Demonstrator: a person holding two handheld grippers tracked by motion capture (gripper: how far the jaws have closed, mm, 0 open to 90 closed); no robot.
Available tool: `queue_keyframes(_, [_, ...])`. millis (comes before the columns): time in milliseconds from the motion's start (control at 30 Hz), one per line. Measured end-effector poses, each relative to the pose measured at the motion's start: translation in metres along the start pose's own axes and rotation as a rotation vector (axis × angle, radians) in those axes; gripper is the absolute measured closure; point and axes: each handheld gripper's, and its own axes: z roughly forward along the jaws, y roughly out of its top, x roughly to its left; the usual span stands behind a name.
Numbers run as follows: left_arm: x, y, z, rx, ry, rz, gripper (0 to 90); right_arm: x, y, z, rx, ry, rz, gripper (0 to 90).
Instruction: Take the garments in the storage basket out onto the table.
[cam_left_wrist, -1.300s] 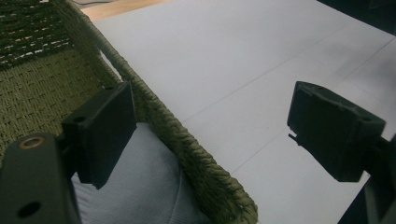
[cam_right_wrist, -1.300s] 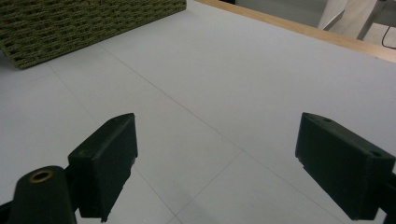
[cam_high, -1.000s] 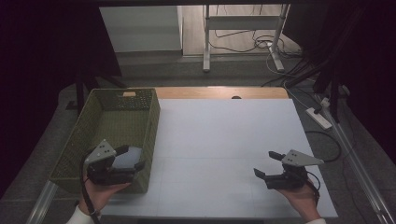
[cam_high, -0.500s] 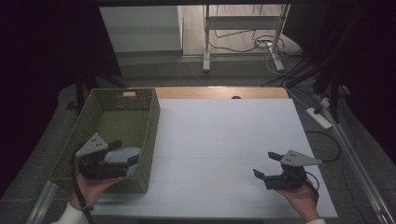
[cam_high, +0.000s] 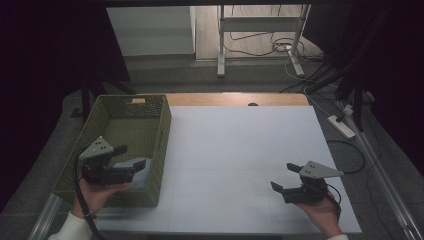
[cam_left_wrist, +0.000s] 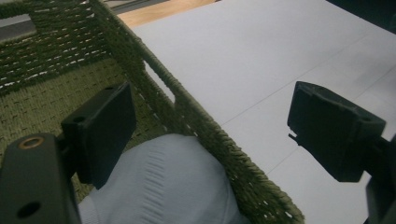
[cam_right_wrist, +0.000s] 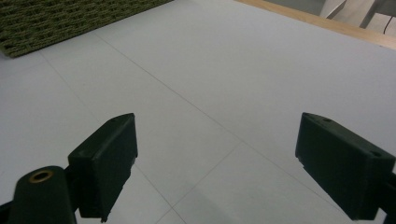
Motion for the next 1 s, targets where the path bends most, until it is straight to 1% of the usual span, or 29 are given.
queue_keyframes(233, [0.008, 0.0, 0.001, 0.017, 0.006, -0.012, 15.3, 0.0, 0.0, 0.001, 0.004, 0.002, -0.002, 13.0])
queue_keyframes(300, [0.01, 0.001, 0.001, 0.026, 0.01, -0.011, 15.3, 0.0, 0.0, 0.001, 0.004, 0.001, -0.001, 13.0])
queue_keyframes(400, [0.013, 0.002, 0.001, 0.028, 0.011, -0.016, 15.3, 0.001, 0.0, 0.0, 0.0, 0.001, 0.001, 13.0])
queue_keyframes(467, [0.017, 0.005, 0.002, 0.051, 0.017, -0.015, 15.3, 0.001, 0.0, 0.0, 0.0, 0.001, -0.002, 13.0])
queue_keyframes(733, [0.023, 0.014, 0.006, 0.09, 0.021, -0.006, 15.3, 0.001, 0.0, 0.001, 0.006, 0.0, -0.006, 13.0])
queue_keyframes(1000, [0.036, 0.016, 0.009, 0.116, 0.017, -0.031, 15.3, 0.002, 0.0, 0.003, 0.014, 0.001, -0.008, 13.0])
